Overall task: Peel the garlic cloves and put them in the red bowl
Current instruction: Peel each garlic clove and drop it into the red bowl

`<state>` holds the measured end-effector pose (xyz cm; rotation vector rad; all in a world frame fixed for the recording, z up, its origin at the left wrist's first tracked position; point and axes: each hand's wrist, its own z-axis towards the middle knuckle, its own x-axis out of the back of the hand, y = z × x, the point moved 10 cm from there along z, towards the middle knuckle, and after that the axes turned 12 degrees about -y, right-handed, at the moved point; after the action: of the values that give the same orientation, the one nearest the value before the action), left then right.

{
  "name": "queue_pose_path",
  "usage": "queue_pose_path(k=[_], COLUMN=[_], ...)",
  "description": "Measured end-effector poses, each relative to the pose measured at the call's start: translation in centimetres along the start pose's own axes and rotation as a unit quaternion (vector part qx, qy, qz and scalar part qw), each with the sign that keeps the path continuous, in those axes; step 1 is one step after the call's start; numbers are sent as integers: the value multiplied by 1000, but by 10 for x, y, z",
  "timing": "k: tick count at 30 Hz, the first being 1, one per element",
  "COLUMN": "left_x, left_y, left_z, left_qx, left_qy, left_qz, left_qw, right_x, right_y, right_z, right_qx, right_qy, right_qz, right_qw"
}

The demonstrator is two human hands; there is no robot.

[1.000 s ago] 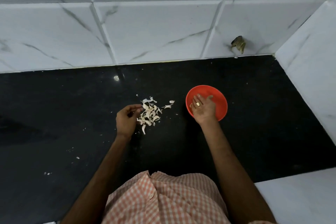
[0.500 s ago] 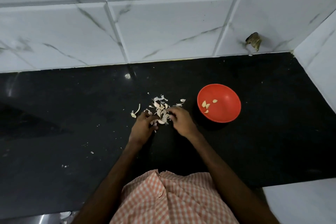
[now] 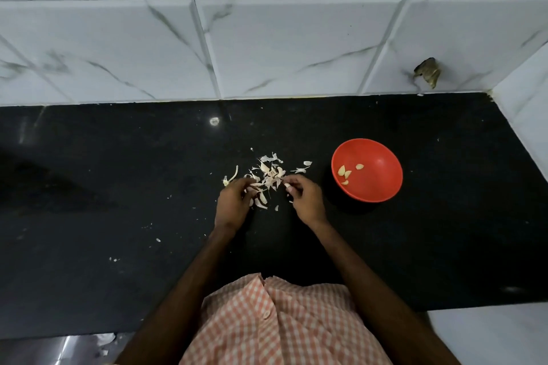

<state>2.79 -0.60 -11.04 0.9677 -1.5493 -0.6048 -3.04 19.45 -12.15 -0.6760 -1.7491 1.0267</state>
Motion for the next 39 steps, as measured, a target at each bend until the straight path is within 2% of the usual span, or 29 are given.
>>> queue_pose_path(k=[2, 5, 13, 17, 22, 27, 32, 39], left_x=[-1, -6, -4, 3, 4, 11, 8, 13], left_y=[8, 24, 16, 20, 43, 40, 27, 36], left_z=[-1, -3, -6, -8, -10, -10, -13, -15], left_qx=[-15, -47, 23, 1, -67, -61, -15, -34], left_qy=[5, 11, 13, 25, -3, 2, 5, 22], left_qz=[25, 55, -47, -112, -197, -251, -362, -371], left_qw=[1000, 997, 999, 993, 978, 966, 932, 928], right_x=[-1, -4, -13, -15, -28, -43, -34, -15], right_y=[5, 2, -22, -23, -31, -46, -56, -75], right_z=[-2, -5, -10, -13, -17, -17, -16, -14], right_qx=[-28, -44, -29, -44, -55, -54, -35, 10], right_qy=[4, 13, 10, 17, 3, -28, -14, -14], right_qz=[115, 261, 352, 359, 380, 388, 337, 166], right_qw=[993, 964, 936, 932, 923, 920, 941, 986])
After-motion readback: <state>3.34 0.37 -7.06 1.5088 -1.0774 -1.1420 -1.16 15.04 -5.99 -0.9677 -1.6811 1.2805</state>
